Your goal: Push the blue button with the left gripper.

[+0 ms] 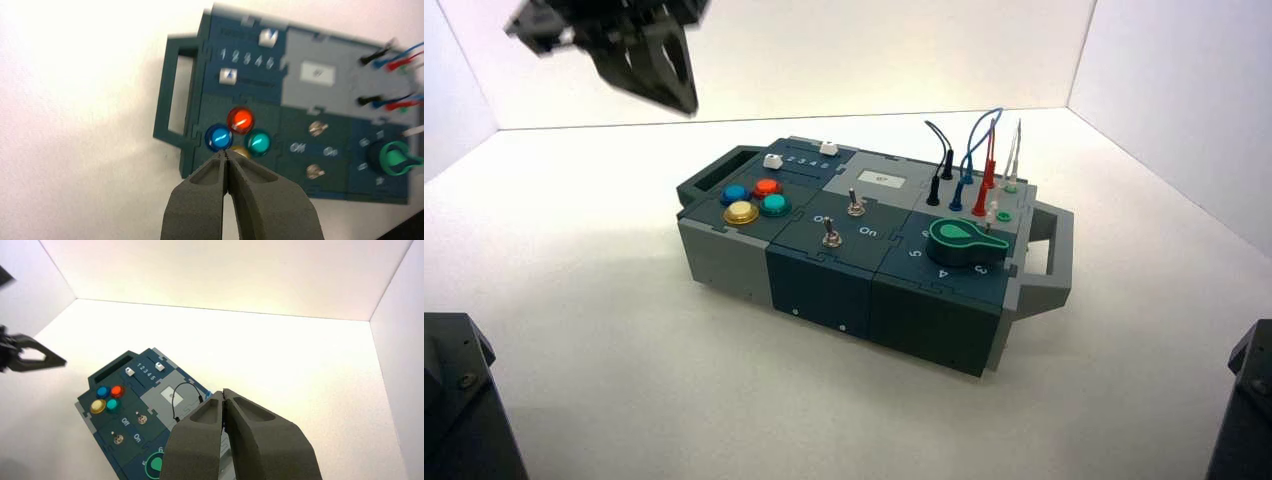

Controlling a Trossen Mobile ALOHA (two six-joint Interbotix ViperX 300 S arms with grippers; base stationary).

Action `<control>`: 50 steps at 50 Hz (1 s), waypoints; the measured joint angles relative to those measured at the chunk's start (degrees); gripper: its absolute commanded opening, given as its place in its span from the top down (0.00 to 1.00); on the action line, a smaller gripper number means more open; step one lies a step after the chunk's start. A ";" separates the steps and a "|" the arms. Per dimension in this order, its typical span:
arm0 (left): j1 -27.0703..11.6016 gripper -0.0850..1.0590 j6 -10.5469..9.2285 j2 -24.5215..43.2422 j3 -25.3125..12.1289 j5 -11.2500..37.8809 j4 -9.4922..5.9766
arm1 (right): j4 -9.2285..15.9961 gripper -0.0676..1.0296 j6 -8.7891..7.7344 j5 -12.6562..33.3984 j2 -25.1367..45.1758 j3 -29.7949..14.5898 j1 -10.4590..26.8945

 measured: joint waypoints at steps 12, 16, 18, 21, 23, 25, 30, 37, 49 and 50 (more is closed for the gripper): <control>-1.14 0.95 1.67 6.68 -0.79 -0.97 0.09 | 0.00 0.96 0.00 0.00 -0.09 0.00 0.09; -1.58 0.95 1.85 7.82 -1.32 -1.58 0.09 | 0.00 0.96 0.00 0.00 0.00 0.00 0.09; -2.02 0.95 1.93 8.79 -1.76 -2.02 0.00 | 0.00 0.96 0.00 0.00 0.00 0.00 0.09; -2.37 0.95 2.02 9.76 -2.20 -2.46 0.00 | 0.00 0.96 0.00 0.00 0.00 0.00 0.09; -2.64 0.95 2.02 10.28 -2.55 -2.64 0.00 | -0.09 0.96 0.00 0.00 0.00 0.00 0.09; -2.72 0.95 2.11 10.72 -2.72 -2.72 0.09 | -0.09 0.96 0.00 0.00 0.00 0.00 0.09; -3.08 0.95 2.29 12.74 -3.60 -2.90 0.09 | -0.09 0.96 0.00 0.00 0.00 0.00 0.09; -3.34 0.95 2.99 15.82 -4.48 -2.99 0.09 | 0.00 0.96 -0.09 0.00 0.00 0.00 0.09; -3.43 0.95 3.43 19.69 -5.10 -3.08 0.09 | -0.09 0.96 -0.09 0.00 0.00 0.00 0.09; -3.43 0.95 3.52 19.78 -5.10 -3.08 0.09 | -0.09 0.96 0.00 0.00 -0.09 0.00 0.09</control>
